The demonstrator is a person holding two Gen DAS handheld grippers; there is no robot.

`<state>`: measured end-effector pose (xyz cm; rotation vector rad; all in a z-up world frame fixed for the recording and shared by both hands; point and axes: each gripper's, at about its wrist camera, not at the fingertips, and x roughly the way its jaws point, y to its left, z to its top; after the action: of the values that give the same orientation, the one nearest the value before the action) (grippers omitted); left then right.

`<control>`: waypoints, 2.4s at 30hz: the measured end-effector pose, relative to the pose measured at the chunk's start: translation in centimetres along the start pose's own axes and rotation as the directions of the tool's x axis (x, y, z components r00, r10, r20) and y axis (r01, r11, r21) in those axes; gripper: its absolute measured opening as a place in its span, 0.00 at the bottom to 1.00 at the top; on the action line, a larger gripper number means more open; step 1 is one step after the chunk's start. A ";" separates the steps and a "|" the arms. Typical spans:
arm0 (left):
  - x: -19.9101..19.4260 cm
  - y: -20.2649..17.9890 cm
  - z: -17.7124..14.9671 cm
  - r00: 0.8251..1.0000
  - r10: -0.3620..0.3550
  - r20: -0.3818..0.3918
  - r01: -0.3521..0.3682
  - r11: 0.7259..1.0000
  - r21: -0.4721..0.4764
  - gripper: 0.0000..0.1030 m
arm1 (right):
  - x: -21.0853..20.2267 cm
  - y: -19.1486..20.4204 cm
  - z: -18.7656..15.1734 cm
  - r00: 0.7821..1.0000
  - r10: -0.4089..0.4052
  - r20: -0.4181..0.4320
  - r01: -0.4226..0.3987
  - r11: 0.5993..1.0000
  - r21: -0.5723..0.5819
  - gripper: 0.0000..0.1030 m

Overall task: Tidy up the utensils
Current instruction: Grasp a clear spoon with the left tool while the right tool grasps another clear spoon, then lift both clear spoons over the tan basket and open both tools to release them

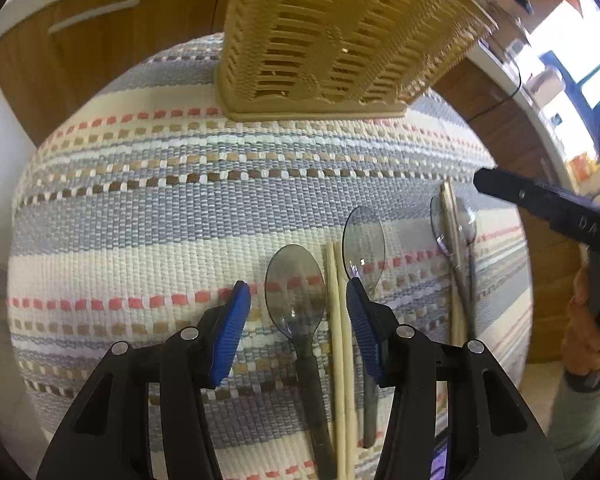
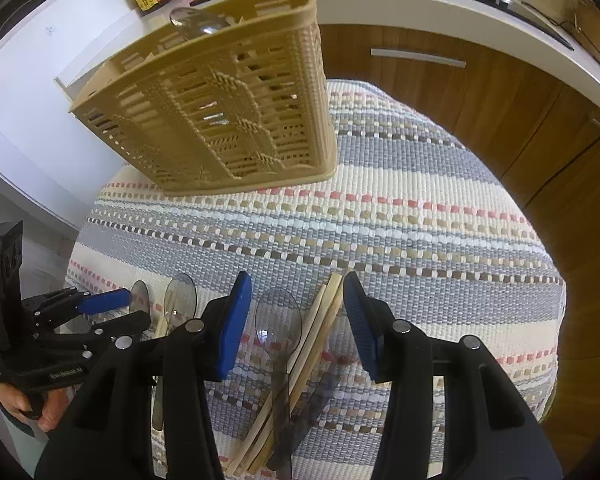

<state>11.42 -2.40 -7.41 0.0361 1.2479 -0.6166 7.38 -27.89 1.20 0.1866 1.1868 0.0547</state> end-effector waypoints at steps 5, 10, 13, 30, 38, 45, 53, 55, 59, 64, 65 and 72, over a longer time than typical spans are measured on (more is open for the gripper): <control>0.5 -1.5 0.5 0.996 0.090 0.003 -0.090 0.994 0.053 0.37 | 0.7 0.7 0.1 0.999 0.020 -0.031 -0.020 1.000 -0.019 0.43; 1.0 -2.6 0.6 0.990 0.138 0.009 -0.138 0.987 0.079 0.34 | 1.7 1.3 -0.1 0.998 0.016 -0.066 -0.019 0.999 -0.043 0.43; 1.4 -3.5 0.7 0.984 0.178 0.013 -0.179 0.979 0.097 0.34 | 2.6 1.6 -0.2 0.995 0.031 -0.095 -0.036 0.998 -0.042 0.43; -1.0 -2.2 0.6 0.978 0.168 0.119 -0.175 0.983 0.048 0.30 | 5.5 3.3 -1.1 0.991 -0.027 -0.134 0.011 0.992 -0.123 0.43; -2.8 -1.6 0.7 0.976 0.138 0.167 -0.146 0.989 0.037 0.30 | 6.4 5.7 -2.5 0.984 -0.084 -0.155 0.052 0.978 -0.203 0.29; -5.8 -1.3 0.6 0.962 0.126 0.241 -0.137 0.990 0.030 0.30 | 5.8 6.7 -3.1 0.990 -0.081 -0.120 0.052 0.973 -0.223 0.29; -14.4 -3.7 2.4 0.874 0.047 0.483 -0.093 0.993 0.071 0.29 | -1.5 6.4 -1.6 0.993 0.081 0.087 -0.061 0.975 -0.212 0.29; -16.3 -4.2 3.3 0.846 0.048 0.531 -0.102 0.992 0.074 0.29 | -3.9 6.4 -0.5 0.978 0.116 0.173 -0.078 0.974 -0.213 0.29; -19.8 -5.6 5.5 0.756 0.094 0.648 -0.182 0.981 0.069 0.29 | -8.2 5.7 2.3 0.929 0.153 0.336 -0.089 0.976 -0.197 0.29; -21.7 -6.7 8.8 0.671 0.098 0.735 -0.196 0.979 0.049 0.29 | -12.7 4.6 5.9 0.836 0.143 0.530 -0.079 0.987 -0.141 0.29; -21.9 -6.8 9.3 0.660 0.098 0.745 -0.197 0.979 0.045 0.29 | -13.5 4.3 6.7 0.813 0.137 0.566 -0.083 0.989 -0.121 0.29; -20.3 -7.2 12.7 0.584 0.153 0.798 -0.261 0.965 0.006 0.29 | -15.4 3.1 10.7 0.681 0.028 0.732 -0.012 1.000 -0.027 0.29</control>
<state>15.59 -4.37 17.17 0.0067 0.3081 -0.4151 11.71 -28.23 19.68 0.1786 0.3654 0.0063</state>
